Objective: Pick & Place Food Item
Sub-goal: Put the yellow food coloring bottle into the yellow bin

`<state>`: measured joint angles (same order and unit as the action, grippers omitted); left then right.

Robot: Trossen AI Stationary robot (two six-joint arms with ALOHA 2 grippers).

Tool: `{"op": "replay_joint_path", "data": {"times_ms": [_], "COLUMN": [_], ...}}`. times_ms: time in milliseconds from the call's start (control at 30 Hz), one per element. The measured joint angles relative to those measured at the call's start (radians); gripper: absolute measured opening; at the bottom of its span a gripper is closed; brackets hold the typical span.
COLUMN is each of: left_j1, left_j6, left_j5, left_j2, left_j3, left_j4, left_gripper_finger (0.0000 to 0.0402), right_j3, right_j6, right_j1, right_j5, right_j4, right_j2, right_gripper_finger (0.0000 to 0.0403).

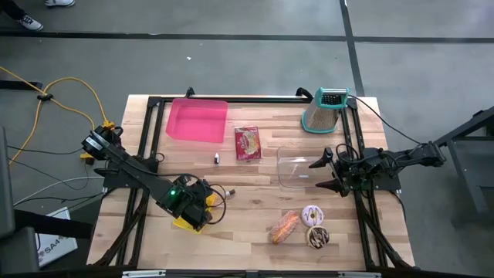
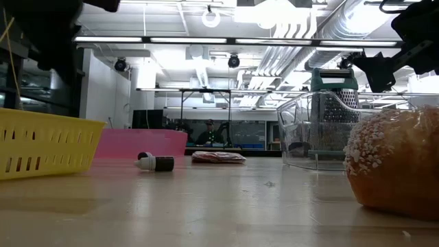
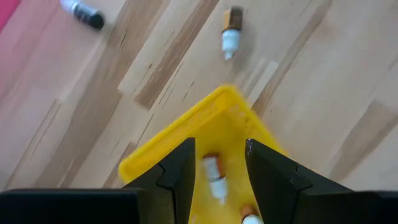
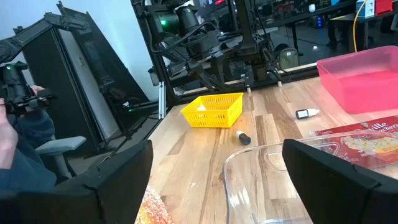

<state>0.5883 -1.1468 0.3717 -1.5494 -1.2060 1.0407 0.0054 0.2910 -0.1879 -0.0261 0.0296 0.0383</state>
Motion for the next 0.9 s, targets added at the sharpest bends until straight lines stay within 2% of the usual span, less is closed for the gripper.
{"op": "replay_joint_path", "data": {"times_ms": [167, 500, 700, 900], "left_j1": [-0.077, -0.308, -0.415, -0.438], "left_j6": [0.142, 0.439, 0.519, 0.545], "left_j5": [-0.014, -0.141, -0.224, -0.255], "left_j2": [0.000, -0.006, -0.018, -0.046], "left_j3": [0.000, 0.000, 0.000, 0.000], "left_j4": [-0.104, -0.293, -0.315, -0.344], "left_gripper_finger": [0.0133, 0.0133, 0.0133, 0.0133], "right_j3": [0.000, 0.000, 0.000, 0.000], "right_j6": [0.000, 0.000, 0.000, 0.000], "right_j1": [0.000, 0.000, 0.000, 0.000], "right_j5": [0.000, 0.000, 0.000, 0.000], "right_j4": [0.000, 0.000, 0.000, 0.000], "right_j2": [0.000, 0.000, 0.000, 0.000], "right_gripper_finger": [0.0348, 0.0348, 0.0348, 0.0348]}}
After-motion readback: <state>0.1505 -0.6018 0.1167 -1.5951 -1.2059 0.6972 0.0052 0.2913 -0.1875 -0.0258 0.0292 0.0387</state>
